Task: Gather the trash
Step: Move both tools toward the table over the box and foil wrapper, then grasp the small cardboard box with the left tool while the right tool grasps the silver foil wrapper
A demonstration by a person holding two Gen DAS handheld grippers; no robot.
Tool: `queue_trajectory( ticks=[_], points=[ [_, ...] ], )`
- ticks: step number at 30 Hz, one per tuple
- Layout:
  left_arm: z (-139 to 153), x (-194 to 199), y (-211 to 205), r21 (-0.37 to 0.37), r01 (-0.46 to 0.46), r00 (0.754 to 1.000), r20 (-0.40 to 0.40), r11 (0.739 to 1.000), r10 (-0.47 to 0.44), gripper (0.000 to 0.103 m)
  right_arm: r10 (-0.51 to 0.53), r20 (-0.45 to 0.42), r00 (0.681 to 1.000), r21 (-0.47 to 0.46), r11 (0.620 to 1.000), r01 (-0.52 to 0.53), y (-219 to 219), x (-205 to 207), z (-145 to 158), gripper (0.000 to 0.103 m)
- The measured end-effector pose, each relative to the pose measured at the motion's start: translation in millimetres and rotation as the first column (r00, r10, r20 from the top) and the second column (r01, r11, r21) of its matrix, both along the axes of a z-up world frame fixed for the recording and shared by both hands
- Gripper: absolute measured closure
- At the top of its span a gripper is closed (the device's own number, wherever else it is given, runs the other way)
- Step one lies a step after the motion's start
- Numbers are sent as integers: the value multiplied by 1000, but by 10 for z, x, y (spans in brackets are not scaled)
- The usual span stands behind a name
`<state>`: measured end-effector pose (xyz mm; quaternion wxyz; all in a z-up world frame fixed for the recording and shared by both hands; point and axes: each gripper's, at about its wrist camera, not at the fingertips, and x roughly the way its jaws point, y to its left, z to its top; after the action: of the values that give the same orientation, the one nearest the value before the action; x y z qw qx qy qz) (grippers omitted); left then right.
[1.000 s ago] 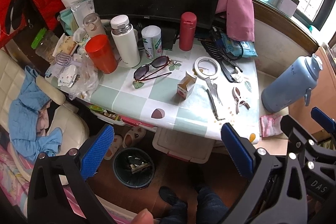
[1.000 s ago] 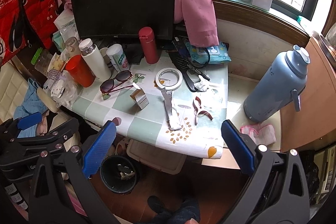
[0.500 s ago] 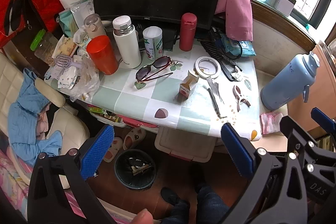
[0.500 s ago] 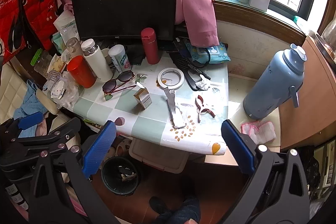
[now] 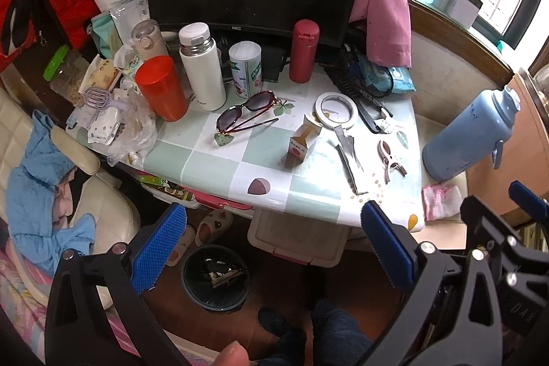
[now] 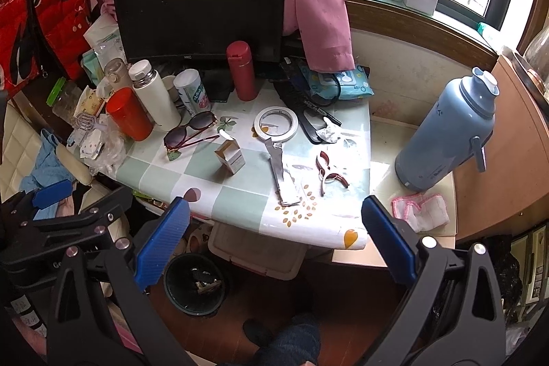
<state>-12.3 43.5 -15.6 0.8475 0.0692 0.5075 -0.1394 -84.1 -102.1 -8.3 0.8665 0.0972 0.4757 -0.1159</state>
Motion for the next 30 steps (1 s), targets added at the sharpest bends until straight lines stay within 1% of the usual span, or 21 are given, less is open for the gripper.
queue_trajectory(
  ticks=[8, 14, 17, 24, 30],
  points=[
    [-151, 123, -128, -14, -6, 999, -40, 1000, 5, 4, 4, -11, 1000, 21, 1000, -3, -206, 47, -155, 4],
    [-368, 260, -326, -7, -7, 998, -70, 1000, 6, 4, 8, -39, 999, 40, 999, -7, -459, 171, -403, 4],
    [-486, 341, -395, -16, -9, 996, -94, 1000, 7, 4, 16, -54, 998, 51, 999, -13, -575, 259, -548, 4],
    [-759, 586, -616, -2, -33, 992, -119, 999, 33, 4, 40, -92, 995, 67, 997, -33, -879, 476, -863, 4],
    [-881, 767, -761, 23, -41, 991, -125, 999, 44, 4, 58, -106, 993, 78, 996, -50, -988, 626, -987, 4]
  ],
)
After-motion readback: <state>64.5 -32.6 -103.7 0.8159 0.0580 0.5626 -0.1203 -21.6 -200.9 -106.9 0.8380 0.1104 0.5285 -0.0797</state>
